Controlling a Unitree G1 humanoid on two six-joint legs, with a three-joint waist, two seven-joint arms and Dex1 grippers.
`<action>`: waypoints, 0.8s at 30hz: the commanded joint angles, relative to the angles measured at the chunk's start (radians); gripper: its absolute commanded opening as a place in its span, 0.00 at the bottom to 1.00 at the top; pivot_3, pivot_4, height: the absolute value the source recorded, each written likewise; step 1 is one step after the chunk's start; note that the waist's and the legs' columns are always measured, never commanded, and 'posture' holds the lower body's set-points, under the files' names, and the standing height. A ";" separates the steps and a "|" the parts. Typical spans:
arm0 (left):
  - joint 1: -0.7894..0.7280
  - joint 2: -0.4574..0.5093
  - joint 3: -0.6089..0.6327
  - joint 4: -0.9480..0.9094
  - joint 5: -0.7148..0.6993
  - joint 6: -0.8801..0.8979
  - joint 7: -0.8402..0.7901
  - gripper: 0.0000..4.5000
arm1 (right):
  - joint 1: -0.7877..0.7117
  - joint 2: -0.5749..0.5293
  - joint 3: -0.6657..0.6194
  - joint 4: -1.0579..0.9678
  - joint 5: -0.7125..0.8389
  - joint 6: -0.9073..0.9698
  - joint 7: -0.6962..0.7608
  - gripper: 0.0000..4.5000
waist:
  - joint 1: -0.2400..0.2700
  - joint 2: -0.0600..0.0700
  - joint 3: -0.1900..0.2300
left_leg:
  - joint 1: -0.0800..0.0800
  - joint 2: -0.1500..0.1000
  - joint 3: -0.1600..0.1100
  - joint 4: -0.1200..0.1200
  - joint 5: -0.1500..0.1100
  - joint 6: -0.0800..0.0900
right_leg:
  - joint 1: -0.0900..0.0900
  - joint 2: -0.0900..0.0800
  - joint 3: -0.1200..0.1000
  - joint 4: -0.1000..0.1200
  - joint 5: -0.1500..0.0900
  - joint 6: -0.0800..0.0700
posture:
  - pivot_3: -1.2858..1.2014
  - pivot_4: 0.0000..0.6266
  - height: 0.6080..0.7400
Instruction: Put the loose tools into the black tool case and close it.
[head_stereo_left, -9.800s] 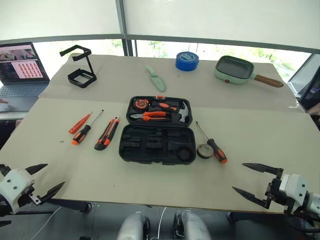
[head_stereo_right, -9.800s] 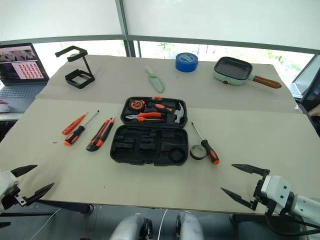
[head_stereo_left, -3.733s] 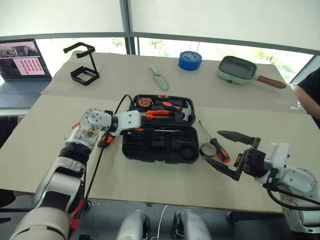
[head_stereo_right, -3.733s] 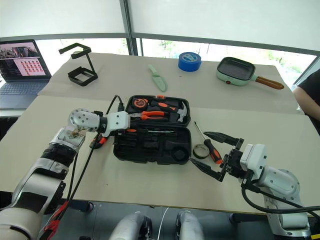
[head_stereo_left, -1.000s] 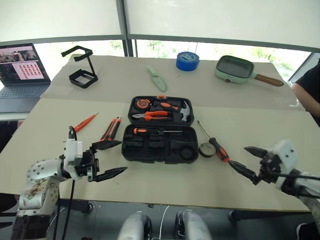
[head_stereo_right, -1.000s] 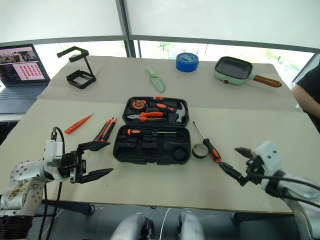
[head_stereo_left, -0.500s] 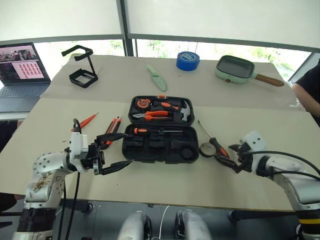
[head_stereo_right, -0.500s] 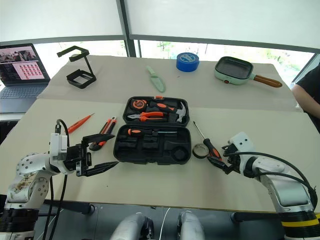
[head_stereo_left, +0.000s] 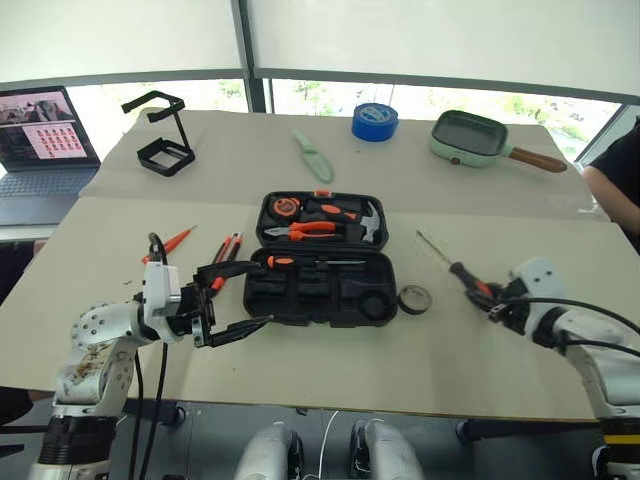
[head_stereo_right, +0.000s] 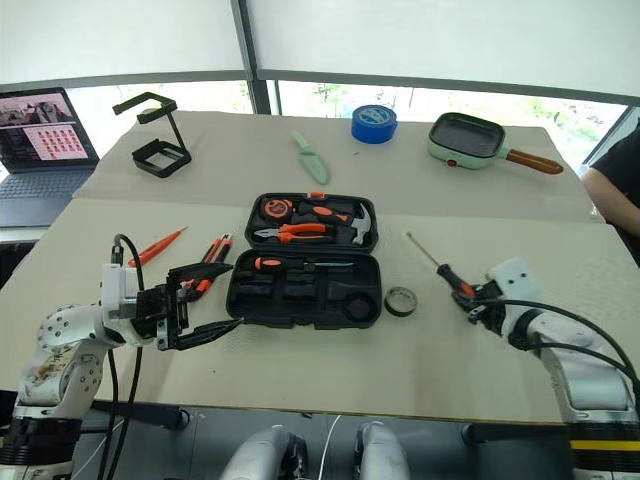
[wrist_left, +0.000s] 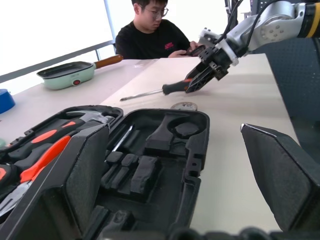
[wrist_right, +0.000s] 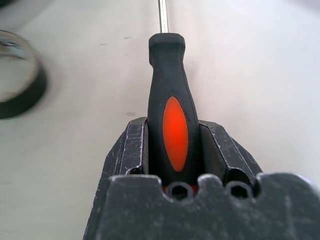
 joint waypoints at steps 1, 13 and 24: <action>0.022 0.002 0.044 -0.018 0.000 -0.026 0.031 1.00 | -0.153 -0.036 0.020 -0.010 0.011 -0.180 0.156 0.23 | -0.009 0.000 0.000 | 0.000 0.000 0.000 0.000 0.000 0.000 | 0.000 0.000 0.000 0.000 0.000 0.000 | 0.52 0.24 1.00; 0.167 0.007 0.126 0.030 0.023 -0.072 0.073 1.00 | -0.652 0.192 0.505 0.159 -0.115 -0.128 0.539 0.23 | -0.011 0.000 0.002 | -0.002 0.002 -0.003 -0.001 0.002 -0.004 | -0.002 -0.003 -0.004 0.002 0.002 -0.013 | 0.52 0.24 1.00; 0.237 -0.005 0.141 -0.038 0.023 -0.075 0.106 1.00 | -0.673 0.226 0.573 0.251 -0.250 -0.087 0.498 0.23 | -0.004 0.000 0.002 | -0.006 0.000 -0.005 0.000 0.002 -0.004 | -0.004 -0.005 -0.007 0.000 0.003 -0.011 | 0.52 0.24 1.00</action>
